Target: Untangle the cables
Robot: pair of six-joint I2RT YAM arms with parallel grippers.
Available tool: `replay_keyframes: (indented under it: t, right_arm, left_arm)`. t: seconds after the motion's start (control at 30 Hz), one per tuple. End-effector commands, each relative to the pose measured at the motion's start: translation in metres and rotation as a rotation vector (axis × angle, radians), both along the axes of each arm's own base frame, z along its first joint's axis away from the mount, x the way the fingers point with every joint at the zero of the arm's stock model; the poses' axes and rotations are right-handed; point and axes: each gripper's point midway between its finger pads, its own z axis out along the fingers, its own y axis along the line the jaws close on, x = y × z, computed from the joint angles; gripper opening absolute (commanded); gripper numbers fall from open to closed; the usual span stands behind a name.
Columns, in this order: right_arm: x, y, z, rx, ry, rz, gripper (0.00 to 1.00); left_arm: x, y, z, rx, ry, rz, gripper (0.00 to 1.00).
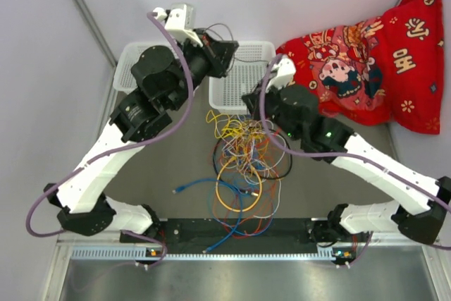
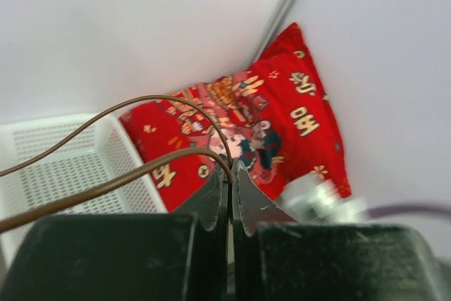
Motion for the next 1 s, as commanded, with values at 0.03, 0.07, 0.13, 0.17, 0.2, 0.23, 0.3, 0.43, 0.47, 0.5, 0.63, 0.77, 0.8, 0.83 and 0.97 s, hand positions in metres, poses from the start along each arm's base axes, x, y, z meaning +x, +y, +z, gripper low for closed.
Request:
replay_keyframes:
  t: [0.03, 0.07, 0.13, 0.17, 0.2, 0.23, 0.3, 0.43, 0.47, 0.5, 0.63, 0.77, 0.8, 0.83, 0.97]
  right_arm:
    - [-0.029, -0.061, 0.177, 0.166, -0.253, -0.041, 0.00]
    - [-0.033, -0.068, 0.191, 0.160, -0.271, -0.045, 0.00]
    - [-0.040, -0.082, 0.228, 0.183, -0.306, -0.057, 0.00]
    - [-0.040, -0.084, 0.223, 0.136, -0.286, -0.055, 0.00]
    - [-0.038, -0.082, 0.226, 0.122, -0.285, -0.058, 0.00]
    - [-0.043, -0.091, 0.243, 0.147, -0.308, -0.067, 0.00]
    - [-0.046, -0.100, 0.251, 0.131, -0.324, -0.080, 0.00]
    - [-0.055, -0.114, 0.285, 0.188, -0.391, -0.087, 0.00]
    - [-0.055, -0.114, 0.286, 0.193, -0.395, -0.088, 0.00]
    - [-0.054, -0.113, 0.284, 0.192, -0.387, -0.087, 0.00]
    - [-0.048, -0.100, 0.264, 0.160, -0.338, -0.069, 0.00]
    - [-0.047, -0.094, 0.253, 0.161, -0.310, -0.057, 0.00]
    - [-0.046, -0.092, 0.249, 0.151, -0.305, -0.056, 0.00]
    - [-0.044, -0.090, 0.245, 0.145, -0.297, -0.057, 0.00]
    - [-0.042, -0.085, 0.235, 0.138, -0.274, -0.052, 0.00]
  left_arm:
    - [-0.006, 0.058, -0.006, -0.057, -0.029, 0.193, 0.00]
    - [-0.005, 0.062, -0.013, -0.060, -0.027, 0.213, 0.17]
    - [-0.005, 0.072, -0.034, -0.063, -0.020, 0.248, 0.55]
    - [-0.005, 0.076, -0.041, -0.065, -0.014, 0.267, 0.92]
    - [-0.002, 0.074, -0.062, -0.032, 0.007, 0.274, 0.99]
    - [-0.005, 0.081, -0.064, -0.032, 0.007, 0.286, 0.99]
    - [-0.002, 0.090, -0.084, -0.004, 0.036, 0.339, 0.99]
    - [-0.008, 0.104, -0.093, 0.006, 0.017, 0.364, 0.99]
    - [-0.011, 0.105, -0.091, -0.004, 0.000, 0.355, 0.99]
    - [-0.013, 0.099, -0.092, -0.013, -0.024, 0.316, 0.99]
    - [-0.031, 0.090, -0.067, -0.126, -0.161, 0.206, 0.99]
    - [-0.046, 0.054, -0.062, -0.123, -0.226, 0.012, 0.99]
    - [-0.051, 0.045, -0.058, -0.123, -0.239, -0.041, 0.99]
    - [-0.053, 0.033, -0.060, -0.124, -0.239, -0.093, 0.99]
    - [-0.074, 0.001, -0.058, -0.174, -0.271, -0.301, 0.99]
